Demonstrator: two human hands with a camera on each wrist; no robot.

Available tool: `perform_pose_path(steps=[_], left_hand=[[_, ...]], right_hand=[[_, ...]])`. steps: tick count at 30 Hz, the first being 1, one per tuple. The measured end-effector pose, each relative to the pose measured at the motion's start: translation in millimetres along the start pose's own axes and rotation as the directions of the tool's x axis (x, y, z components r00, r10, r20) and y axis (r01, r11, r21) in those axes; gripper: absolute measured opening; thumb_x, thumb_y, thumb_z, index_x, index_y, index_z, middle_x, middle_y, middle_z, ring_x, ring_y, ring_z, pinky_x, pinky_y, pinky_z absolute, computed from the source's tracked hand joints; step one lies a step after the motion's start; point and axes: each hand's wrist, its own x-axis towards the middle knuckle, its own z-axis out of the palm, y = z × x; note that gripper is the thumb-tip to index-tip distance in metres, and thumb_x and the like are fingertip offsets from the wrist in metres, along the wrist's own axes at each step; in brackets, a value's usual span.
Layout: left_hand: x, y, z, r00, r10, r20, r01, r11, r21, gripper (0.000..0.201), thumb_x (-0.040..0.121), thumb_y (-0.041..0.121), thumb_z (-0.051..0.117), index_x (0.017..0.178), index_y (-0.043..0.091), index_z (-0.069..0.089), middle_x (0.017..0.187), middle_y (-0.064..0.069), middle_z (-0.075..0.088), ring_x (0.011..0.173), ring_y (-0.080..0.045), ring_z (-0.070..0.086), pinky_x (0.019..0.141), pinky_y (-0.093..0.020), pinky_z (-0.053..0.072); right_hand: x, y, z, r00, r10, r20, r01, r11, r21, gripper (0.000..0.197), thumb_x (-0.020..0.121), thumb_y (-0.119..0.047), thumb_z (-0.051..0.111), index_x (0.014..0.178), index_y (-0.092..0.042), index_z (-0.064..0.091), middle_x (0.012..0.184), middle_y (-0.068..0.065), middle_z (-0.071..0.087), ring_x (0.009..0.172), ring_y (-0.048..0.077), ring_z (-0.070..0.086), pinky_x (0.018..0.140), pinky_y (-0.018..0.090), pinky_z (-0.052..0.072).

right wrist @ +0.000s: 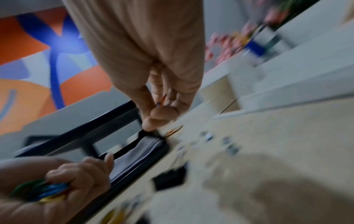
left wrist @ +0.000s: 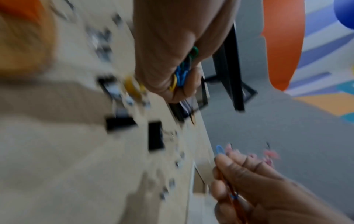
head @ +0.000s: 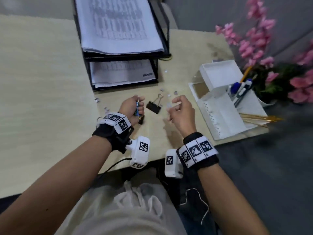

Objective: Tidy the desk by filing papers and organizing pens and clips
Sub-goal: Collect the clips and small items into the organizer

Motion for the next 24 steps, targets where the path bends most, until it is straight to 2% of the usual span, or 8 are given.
perform_pose_path(steps=[3, 8, 12, 15, 17, 19, 22, 24], left_hand=[[3, -34, 64, 0.997, -0.063, 0.041, 0.059, 0.993, 0.104, 0.035, 0.102, 0.019, 0.025, 0.069, 0.014, 0.037, 0.044, 0.003, 0.037, 0.019, -0.003, 0.027, 0.027, -0.008, 0.019], [5, -87, 156, 0.994, -0.076, 0.082, 0.053, 0.966, 0.252, 0.04, 0.101, 0.013, 0.022, 0.062, 0.014, 0.03, 0.027, 0.004, 0.033, 0.02, -0.007, 0.025, 0.031, -0.009, 0.017], [12, -124, 210, 0.983, -0.032, 0.181, -0.039, 0.926, 0.374, 0.04, 0.099, 0.002, 0.019, 0.062, 0.014, 0.027, 0.058, -0.003, 0.024, 0.025, -0.006, 0.03, 0.047, -0.022, 0.016], [29, -153, 231, 0.989, -0.022, 0.143, -0.057, 0.851, 0.521, 0.034, 0.1, 0.004, 0.025, 0.084, 0.007, 0.055, 0.067, -0.005, 0.043, 0.056, -0.009, 0.048, 0.053, -0.019, 0.029], [45, -169, 237, 0.998, -0.054, 0.029, 0.031, 0.849, 0.528, 0.035, 0.1, 0.005, 0.029, 0.125, -0.011, 0.048, 0.105, -0.023, 0.06, 0.099, -0.025, 0.061, 0.069, -0.023, 0.043], [48, -179, 239, 1.0, 0.022, -0.019, -0.002, 0.69, 0.723, 0.037, 0.1, 0.008, 0.034, 0.131, -0.009, 0.044, 0.131, -0.024, 0.052, 0.122, -0.034, 0.051, 0.093, -0.034, 0.043], [45, -187, 235, 0.999, -0.029, 0.045, -0.008, 0.758, 0.653, 0.04, 0.099, 0.015, 0.031, 0.114, -0.012, 0.056, 0.119, -0.031, 0.058, 0.113, -0.04, 0.055, 0.096, -0.038, 0.043], [44, -191, 232, 0.999, 0.035, 0.029, -0.046, 0.804, 0.593, 0.039, 0.097, 0.019, 0.032, 0.08, -0.004, 0.06, 0.082, -0.024, 0.063, 0.084, -0.037, 0.059, 0.084, -0.038, 0.044]], right_hand=[[7, 34, -63, 0.989, 0.064, -0.136, -0.069, 0.997, -0.034, 0.019, 0.081, -0.001, 0.064, 0.072, -0.015, 0.057, 0.058, -0.001, 0.054, 0.051, 0.014, 0.055, 0.057, 0.024, 0.049], [24, 83, -131, 0.946, 0.132, -0.296, -0.172, 0.978, -0.115, 0.025, 0.079, 0.004, 0.057, 0.067, -0.016, 0.065, 0.07, 0.005, 0.063, 0.086, 0.032, 0.064, 0.085, 0.043, 0.054], [32, 108, -156, 0.952, 0.12, -0.282, -0.187, 0.957, -0.223, 0.023, 0.08, 0.009, 0.053, 0.079, -0.004, 0.072, 0.088, 0.015, 0.071, 0.096, 0.031, 0.063, 0.088, 0.03, 0.048], [38, 125, -162, 0.959, 0.143, -0.245, -0.21, 0.937, -0.277, 0.02, 0.079, 0.008, 0.056, 0.084, -0.003, 0.072, 0.098, 0.018, 0.07, 0.101, 0.029, 0.06, 0.089, 0.024, 0.04], [42, 133, -164, 0.967, 0.153, -0.205, -0.209, 0.935, -0.288, 0.019, 0.078, 0.009, 0.057, 0.083, -0.003, 0.07, 0.098, 0.02, 0.068, 0.101, 0.032, 0.059, 0.088, 0.029, 0.044], [43, 135, -166, 0.976, 0.148, -0.162, -0.192, 0.932, -0.306, 0.016, 0.079, 0.007, 0.057, 0.085, -0.001, 0.07, 0.097, 0.02, 0.068, 0.099, 0.032, 0.06, 0.085, 0.03, 0.045], [43, 136, -172, 0.985, 0.125, -0.118, -0.156, 0.936, -0.316, 0.016, 0.083, 0.003, 0.055, 0.091, 0.0, 0.069, 0.101, 0.019, 0.068, 0.101, 0.031, 0.059, 0.085, 0.03, 0.044], [42, 139, -174, 0.988, 0.127, -0.093, -0.149, 0.943, -0.298, 0.016, 0.082, 0.002, 0.056, 0.094, 0.0, 0.067, 0.097, 0.017, 0.067, 0.101, 0.03, 0.059, 0.086, 0.03, 0.044]])
